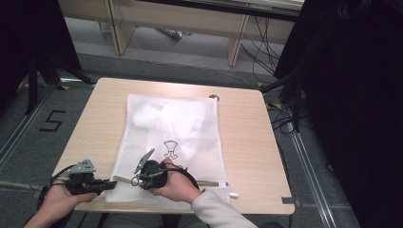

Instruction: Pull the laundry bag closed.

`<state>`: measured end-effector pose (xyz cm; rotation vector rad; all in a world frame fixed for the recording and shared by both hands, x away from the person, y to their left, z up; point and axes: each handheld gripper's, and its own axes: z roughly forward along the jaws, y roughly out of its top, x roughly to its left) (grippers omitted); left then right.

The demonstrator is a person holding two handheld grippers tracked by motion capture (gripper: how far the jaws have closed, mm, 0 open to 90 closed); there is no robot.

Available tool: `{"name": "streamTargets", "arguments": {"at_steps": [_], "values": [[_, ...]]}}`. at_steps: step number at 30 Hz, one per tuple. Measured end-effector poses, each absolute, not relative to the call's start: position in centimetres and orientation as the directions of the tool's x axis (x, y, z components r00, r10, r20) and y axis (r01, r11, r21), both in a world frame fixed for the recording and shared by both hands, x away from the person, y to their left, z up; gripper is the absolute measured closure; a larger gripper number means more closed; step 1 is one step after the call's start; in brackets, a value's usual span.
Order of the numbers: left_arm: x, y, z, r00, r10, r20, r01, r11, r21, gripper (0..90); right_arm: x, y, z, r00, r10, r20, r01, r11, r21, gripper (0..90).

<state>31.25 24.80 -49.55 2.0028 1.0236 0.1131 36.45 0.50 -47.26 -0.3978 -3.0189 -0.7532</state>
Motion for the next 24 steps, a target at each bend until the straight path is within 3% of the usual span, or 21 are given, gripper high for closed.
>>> {"name": "streamTargets", "arguments": {"at_steps": [24], "values": [[31.31, 24.98, -49.57, 0.656, 0.701, -0.28, 0.625, -0.297, 0.722, 85.3, 36.63, -0.44, -46.89, -0.966, 0.251, 0.056, 0.248, 0.852, 0.462, 82.4]]}}
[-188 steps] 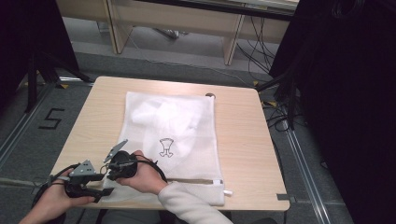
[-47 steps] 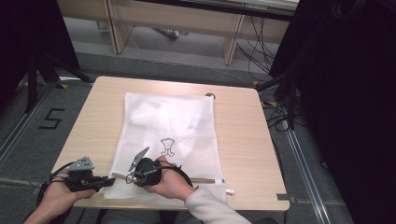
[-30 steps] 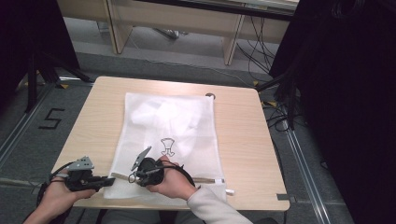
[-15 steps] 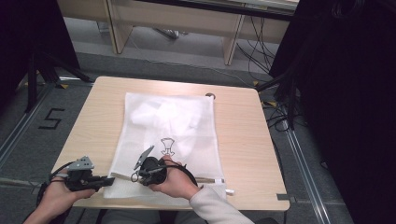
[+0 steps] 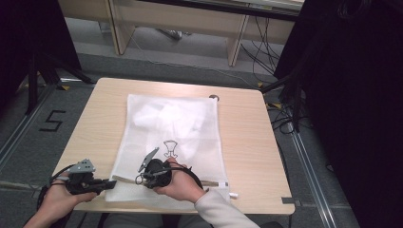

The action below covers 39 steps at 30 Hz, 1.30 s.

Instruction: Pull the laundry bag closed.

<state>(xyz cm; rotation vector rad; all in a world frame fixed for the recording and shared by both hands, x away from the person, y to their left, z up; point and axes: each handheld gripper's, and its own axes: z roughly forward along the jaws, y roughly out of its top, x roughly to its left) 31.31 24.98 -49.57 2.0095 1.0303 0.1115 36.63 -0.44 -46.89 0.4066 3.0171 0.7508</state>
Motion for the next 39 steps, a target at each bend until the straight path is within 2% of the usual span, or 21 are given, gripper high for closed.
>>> {"name": "streamTargets", "arguments": {"at_steps": [5, 8, 15, 17, 21, 32, 33, 39], "values": [[31.28, 24.94, -49.6, 0.655, 0.704, -0.274, 0.62, -0.294, 0.727, 85.3, 36.64, -0.45, -46.87, -0.967, 0.248, 0.053, 0.244, 0.854, 0.46, 82.4], [31.34, 25.06, -49.56, 0.656, 0.701, -0.28, 0.627, -0.3, 0.719, 85.3, 36.59, -0.7, -46.66, -0.959, 0.279, 0.042, 0.269, 0.86, 0.434, 82.4], [31.33, 25.05, -49.56, 0.655, 0.702, -0.28, 0.627, -0.299, 0.719, 85.3, 36.81, -0.9, -46.8, -0.967, 0.25, 0.041, 0.241, 0.86, 0.45, 82.4], [31.34, 25.02, -49.59, 0.654, 0.703, -0.279, 0.626, -0.296, 0.722, 85.3, 36.6, -0.96, -46.63, -0.957, 0.287, 0.05, 0.28, 0.859, 0.43, 82.4], [31.34, 25.06, -49.57, 0.656, 0.7, -0.281, 0.627, -0.299, 0.719, 85.3, 36.53, -1.04, -46.52, -0.954, 0.295, 0.049, 0.287, 0.858, 0.426, 82.4], [31.34, 25.09, -49.57, 0.652, 0.706, -0.278, 0.627, -0.296, 0.72, 85.3, 36.73, -1.19, -46.6, -0.964, 0.26, 0.056, 0.256, 0.855, 0.452, 82.4], [31.34, 25.09, -49.58, 0.652, 0.705, -0.279, 0.628, -0.295, 0.72, 85.3, 36.49, -1.2, -46.49, -0.953, 0.296, 0.063, 0.293, 0.853, 0.433, 82.4], [31.34, 25.1, -49.59, 0.65, 0.707, -0.279, 0.627, -0.292, 0.722, 85.3, 36.58, -1.25, -46.47, -0.955, 0.29, 0.063, 0.288, 0.854, 0.432, 82.4]]}}
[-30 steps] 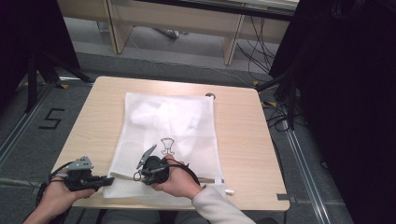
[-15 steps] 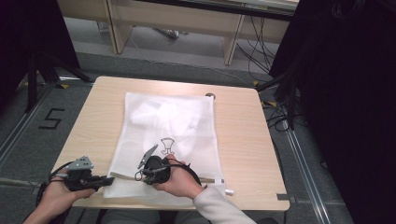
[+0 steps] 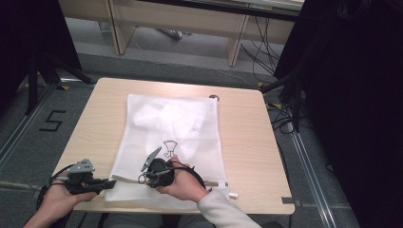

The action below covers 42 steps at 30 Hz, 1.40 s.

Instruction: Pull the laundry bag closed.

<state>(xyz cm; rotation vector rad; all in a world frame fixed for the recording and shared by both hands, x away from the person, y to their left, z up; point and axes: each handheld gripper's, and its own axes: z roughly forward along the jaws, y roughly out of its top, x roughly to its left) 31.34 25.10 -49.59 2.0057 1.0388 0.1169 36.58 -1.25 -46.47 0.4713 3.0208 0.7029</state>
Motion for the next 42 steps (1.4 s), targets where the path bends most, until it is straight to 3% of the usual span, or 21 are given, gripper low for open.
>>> {"name": "streamTargets", "arguments": {"at_steps": [19, 21, 24, 32, 35, 42], "values": [[31.4, 25.1, -49.6, 0.651, 0.707, -0.277, 0.627, -0.295, 0.721, 85.3, 37.0, -1.6, -46.5, -0.967, 0.254, 0.033, 0.242, 0.864, 0.441, 82.4], [31.3, 25.0, -49.7, 0.638, 0.715, -0.285, 0.633, -0.276, 0.723, 85.3, 36.7, -1.6, -46.3, -0.955, 0.288, 0.063, 0.287, 0.859, 0.424, 82.4], [31.3, 25.0, -49.6, 0.643, 0.711, -0.285, 0.635, -0.286, 0.718, 85.3, 37.0, -1.9, -46.4, -0.962, 0.271, 0.039, 0.261, 0.864, 0.431, 82.4], [31.3, 25.0, -49.7, 0.646, 0.71, -0.281, 0.628, -0.285, 0.724, 85.3, 36.6, -2.0, -46.2, -0.947, 0.312, 0.078, 0.315, 0.851, 0.42, 82.4], [31.3, 25.0, -49.7, 0.643, 0.714, -0.278, 0.621, -0.274, 0.734, 85.3, 37.0, -2.1, -46.2, -0.962, 0.271, 0.04, 0.261, 0.865, 0.429, 82.4], [31.4, 25.1, -49.6, 0.648, 0.71, -0.274, 0.628, -0.296, 0.72, 85.3, 36.9, -2.4, -46.2, -0.959, 0.279, 0.049, 0.272, 0.859, 0.435, 82.4]]}}
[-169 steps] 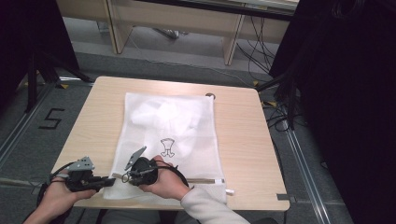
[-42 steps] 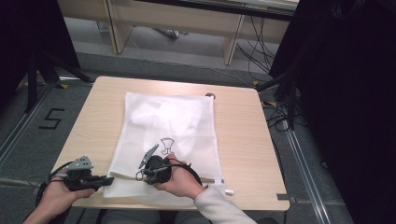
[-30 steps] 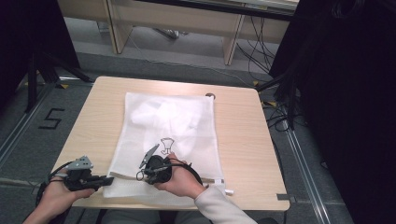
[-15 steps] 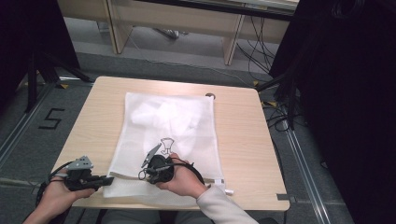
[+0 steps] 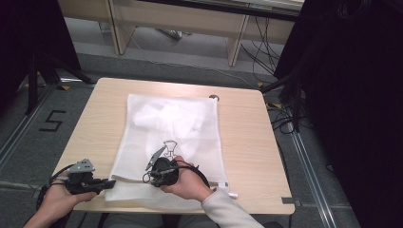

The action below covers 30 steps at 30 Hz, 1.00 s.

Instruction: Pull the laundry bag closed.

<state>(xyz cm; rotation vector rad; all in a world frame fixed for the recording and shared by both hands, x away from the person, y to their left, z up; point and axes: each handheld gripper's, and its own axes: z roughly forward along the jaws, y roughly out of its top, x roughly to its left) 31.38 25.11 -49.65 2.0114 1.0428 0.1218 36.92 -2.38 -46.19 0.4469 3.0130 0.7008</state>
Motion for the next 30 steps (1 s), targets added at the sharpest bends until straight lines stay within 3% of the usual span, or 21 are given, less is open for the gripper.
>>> {"name": "streamTargets", "arguments": {"at_steps": [21, 30], "values": [[31.39, 25.15, -49.66, 0.646, 0.71, -0.278, 0.629, -0.29, 0.722, 85.3, 36.8, -2.94, -45.93, -0.95, 0.305, 0.065, 0.303, 0.852, 0.426, 82.4], [31.35, 25.14, -49.66, 0.642, 0.716, -0.273, 0.628, -0.288, 0.723, 85.3, 37.09, -3.28, -45.91, -0.959, 0.279, 0.037, 0.268, 0.864, 0.426, 82.4]]}}
